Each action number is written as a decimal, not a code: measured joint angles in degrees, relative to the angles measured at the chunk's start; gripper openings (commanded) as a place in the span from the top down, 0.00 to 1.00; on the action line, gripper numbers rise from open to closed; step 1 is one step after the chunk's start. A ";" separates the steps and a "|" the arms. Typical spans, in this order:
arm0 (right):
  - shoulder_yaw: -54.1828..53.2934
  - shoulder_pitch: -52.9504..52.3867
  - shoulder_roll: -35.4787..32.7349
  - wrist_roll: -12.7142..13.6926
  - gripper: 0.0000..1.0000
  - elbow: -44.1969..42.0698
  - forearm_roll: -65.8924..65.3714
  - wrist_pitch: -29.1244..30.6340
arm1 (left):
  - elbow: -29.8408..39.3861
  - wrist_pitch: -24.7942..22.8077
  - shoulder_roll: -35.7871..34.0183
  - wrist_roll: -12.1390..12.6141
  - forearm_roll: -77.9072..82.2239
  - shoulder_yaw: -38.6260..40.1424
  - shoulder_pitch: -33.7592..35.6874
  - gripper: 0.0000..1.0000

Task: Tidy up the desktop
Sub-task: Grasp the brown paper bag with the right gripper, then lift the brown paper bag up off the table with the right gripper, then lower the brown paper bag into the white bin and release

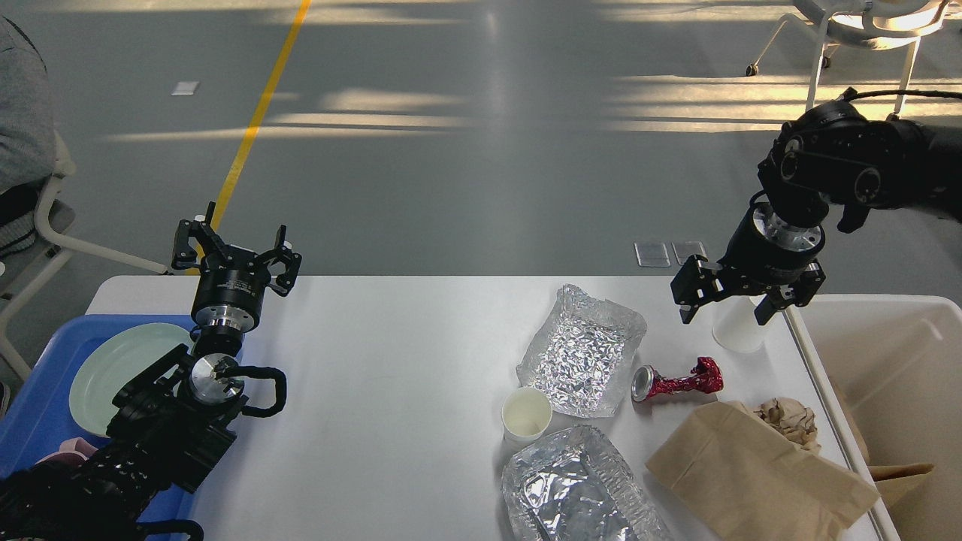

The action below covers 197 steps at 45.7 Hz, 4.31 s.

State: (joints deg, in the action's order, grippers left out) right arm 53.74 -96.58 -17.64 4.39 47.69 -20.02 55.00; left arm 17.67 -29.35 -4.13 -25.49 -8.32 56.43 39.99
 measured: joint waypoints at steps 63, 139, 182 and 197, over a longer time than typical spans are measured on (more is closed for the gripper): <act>-0.64 12.13 -3.84 0.09 0.19 9.44 -6.99 -9.34 | 0.00 0.01 0.00 0.00 -0.01 0.00 0.00 0.00; -2.88 -28.95 -9.25 0.00 1.00 9.25 -5.99 0.02 | 0.00 -0.01 0.00 0.00 -0.03 0.00 0.00 0.00; -11.46 -25.44 -8.59 3.23 1.00 -12.47 -3.88 -0.01 | 0.00 0.01 0.00 0.00 -0.03 0.00 0.00 0.00; -0.54 -8.59 -8.04 4.20 1.00 -22.70 -3.96 -0.01 | 0.00 0.01 0.00 0.00 -0.03 0.00 0.00 0.00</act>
State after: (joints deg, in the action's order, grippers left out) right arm 53.21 -105.17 -25.67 8.60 24.99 -23.98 54.99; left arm 17.67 -29.34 -4.13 -25.49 -8.35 56.43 39.99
